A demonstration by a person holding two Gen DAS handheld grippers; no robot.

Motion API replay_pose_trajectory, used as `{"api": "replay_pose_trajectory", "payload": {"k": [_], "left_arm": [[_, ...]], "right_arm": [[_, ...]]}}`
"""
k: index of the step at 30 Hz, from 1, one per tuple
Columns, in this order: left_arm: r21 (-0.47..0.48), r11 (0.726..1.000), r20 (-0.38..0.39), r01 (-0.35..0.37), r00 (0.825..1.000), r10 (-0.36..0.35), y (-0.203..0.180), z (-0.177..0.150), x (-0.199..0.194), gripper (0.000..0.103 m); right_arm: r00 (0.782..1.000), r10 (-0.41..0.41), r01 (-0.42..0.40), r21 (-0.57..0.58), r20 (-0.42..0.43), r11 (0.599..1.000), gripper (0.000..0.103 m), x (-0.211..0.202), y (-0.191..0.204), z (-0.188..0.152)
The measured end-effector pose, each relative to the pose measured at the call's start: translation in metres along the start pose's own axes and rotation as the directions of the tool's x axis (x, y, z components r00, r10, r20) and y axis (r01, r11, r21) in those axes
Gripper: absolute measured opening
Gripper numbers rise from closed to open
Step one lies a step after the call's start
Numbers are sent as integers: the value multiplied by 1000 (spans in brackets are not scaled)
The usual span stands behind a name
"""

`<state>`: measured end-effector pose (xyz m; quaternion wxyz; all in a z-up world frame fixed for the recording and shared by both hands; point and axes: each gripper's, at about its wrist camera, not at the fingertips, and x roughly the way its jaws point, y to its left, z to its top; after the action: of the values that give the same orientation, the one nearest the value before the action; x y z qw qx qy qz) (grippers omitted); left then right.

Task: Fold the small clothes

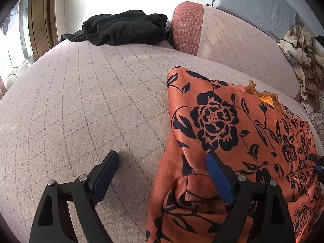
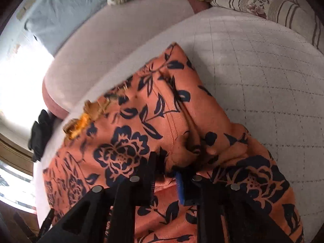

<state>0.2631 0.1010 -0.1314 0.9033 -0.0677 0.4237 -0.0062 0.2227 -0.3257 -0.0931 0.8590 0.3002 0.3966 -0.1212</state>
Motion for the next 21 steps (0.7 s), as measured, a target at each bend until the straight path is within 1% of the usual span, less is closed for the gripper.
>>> {"api": "replay_pose_trajectory", "payload": {"k": [1,2,3,5,6,7,8,9,10,11,12,13,14,15,16,17,18,19,20,21], "left_arm": [[-4,1000,-2,4,1000,-4,1,1,1,88],[-1,1000,-4,1,1000,-1,0,1,2,88],[7,1000,-3,-7,1000,7,-1,1,2,89],[15,1000,1,-17,1000,17,-3,0,3,89],[13,1000,1,-15,1000,15,-3,0,2,89],[11,1000,1,-13,1000,13,-3,0,3,89],[11,1000,2,-13,1000,13,-3,0,3,89],[12,1000,2,-14,1000,14,-2,0,2,89],[13,1000,1,-15,1000,15,-2,-1,3,89],[13,1000,2,-15,1000,15,-1,-1,2,89],[12,1000,2,-14,1000,14,-1,-1,2,89],[12,1000,3,-12,1000,12,0,-1,2,89],[13,1000,4,-8,1000,8,0,-1,3,90],[15,1000,2,-12,1000,12,0,-1,3,90],[17,1000,2,-15,1000,15,0,-2,4,90],[19,1000,1,-19,1000,19,-1,-2,4,91],[22,999,-1,-25,1000,25,-2,-2,5,91],[25,999,-1,-29,1000,29,-3,-1,6,91],[27,999,-1,-33,999,33,-3,-1,6,91],[26,999,-4,-32,999,32,-3,-1,6,91]], "right_arm": [[1000,11,-11,7,12,1000,24,-8,-3,2],[1000,-5,5,7,26,1000,28,-16,-5,4],[998,-14,14,2,53,1000,38,-27,-6,6],[992,5,-2,-24,128,1000,55,-50,-6,14],[987,25,-18,-42,162,999,57,-59,-3,19],[983,75,-67,-55,165,996,60,-63,0,27],[980,150,-142,-68,129,988,65,-60,5,34],[971,232,-227,-80,60,971,66,-51,13,40],[950,311,-312,-84,-35,946,66,-34,22,47],[918,375,-387,-84,-125,918,66,-16,29,53],[911,381,-399,-106,-158,911,66,0,31,59],[935,320,-341,-139,-153,930,68,16,29,66],[962,225,-244,-122,-152,962,67,37,16,75],[957,246,-247,12,-156,969,63,54,-8,82],[936,337,-317,171,-99,933,62,53,-27,85],[931,360,-340,226,-56,913,67,43,-31,87],[942,335,-323,186,-36,928,74,27,-25,85],[953,302,-298,121,-16,947,84,9,-18,80],[959,282,-280,73,-7,957,84,-7,-14,70],[960,280,-279,38,-17,960,84,-21,-12,58]]}}
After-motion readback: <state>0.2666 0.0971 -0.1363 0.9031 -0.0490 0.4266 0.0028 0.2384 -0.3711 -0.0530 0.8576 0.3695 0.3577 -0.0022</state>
